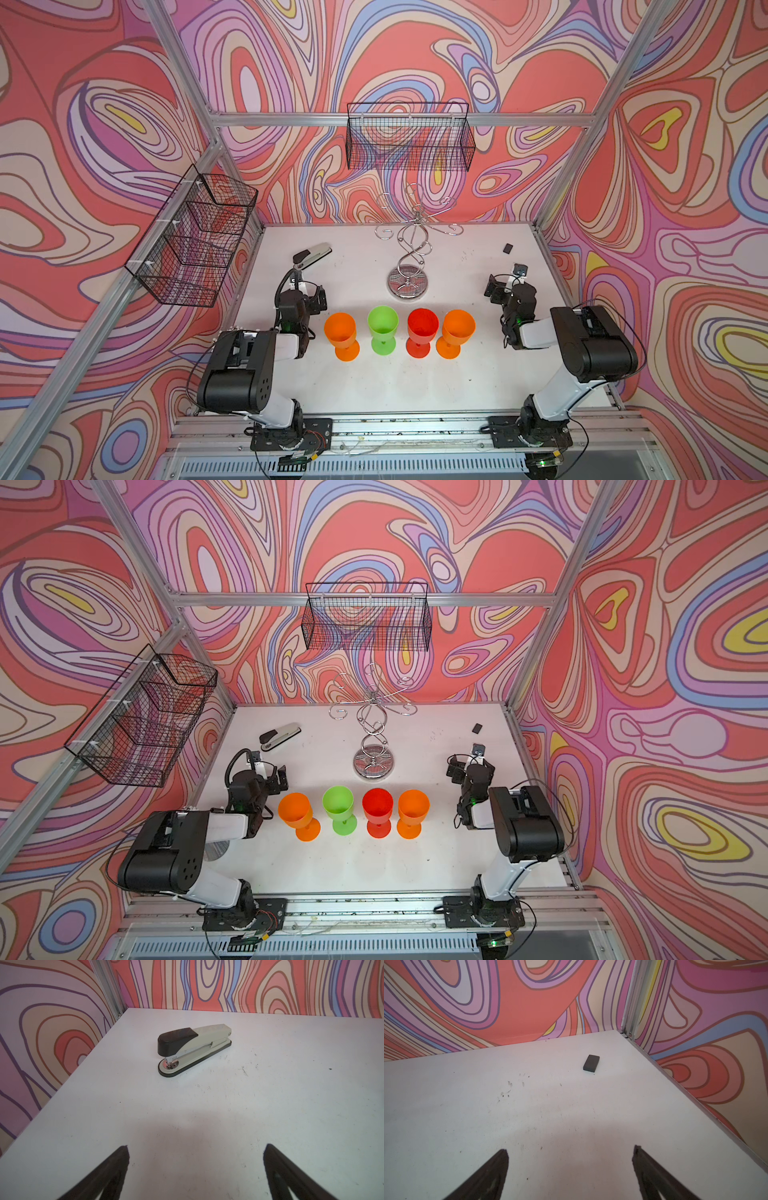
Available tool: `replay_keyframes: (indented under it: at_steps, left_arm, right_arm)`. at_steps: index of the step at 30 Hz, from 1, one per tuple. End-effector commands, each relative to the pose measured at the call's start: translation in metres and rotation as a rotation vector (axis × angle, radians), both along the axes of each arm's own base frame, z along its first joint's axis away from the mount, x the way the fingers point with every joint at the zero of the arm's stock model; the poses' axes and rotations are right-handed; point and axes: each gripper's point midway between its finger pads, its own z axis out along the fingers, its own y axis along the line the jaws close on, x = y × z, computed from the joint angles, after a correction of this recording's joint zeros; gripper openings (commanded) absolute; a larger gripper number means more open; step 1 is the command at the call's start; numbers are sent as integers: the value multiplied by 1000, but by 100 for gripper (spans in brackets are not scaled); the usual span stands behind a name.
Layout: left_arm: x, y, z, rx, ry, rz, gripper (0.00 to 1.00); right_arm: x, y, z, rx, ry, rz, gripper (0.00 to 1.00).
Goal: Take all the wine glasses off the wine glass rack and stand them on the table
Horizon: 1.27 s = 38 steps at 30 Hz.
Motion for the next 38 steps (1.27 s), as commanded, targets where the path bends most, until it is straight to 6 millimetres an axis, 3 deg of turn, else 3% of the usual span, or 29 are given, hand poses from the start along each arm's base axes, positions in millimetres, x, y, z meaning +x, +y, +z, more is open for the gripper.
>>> replay_keyframes:
  at_steps: [1, 11, 17, 38]
  left_arm:
    - [0, 1, 1, 15, -18, 2, 100]
    - [0, 0, 1, 14, -19, 1, 100]
    - [0, 0, 1, 15, -19, 1, 100]
    - [-1, 3, 2, 14, -23, 20, 100]
  right_arm:
    - [-2, -4, 2, 2, -17, -27, 98]
    - [-2, -4, 2, 2, -17, -24, 99]
    - [9, 22, -5, -6, 39, 137, 99]
    - [8, 21, -3, -14, 29, 134, 99]
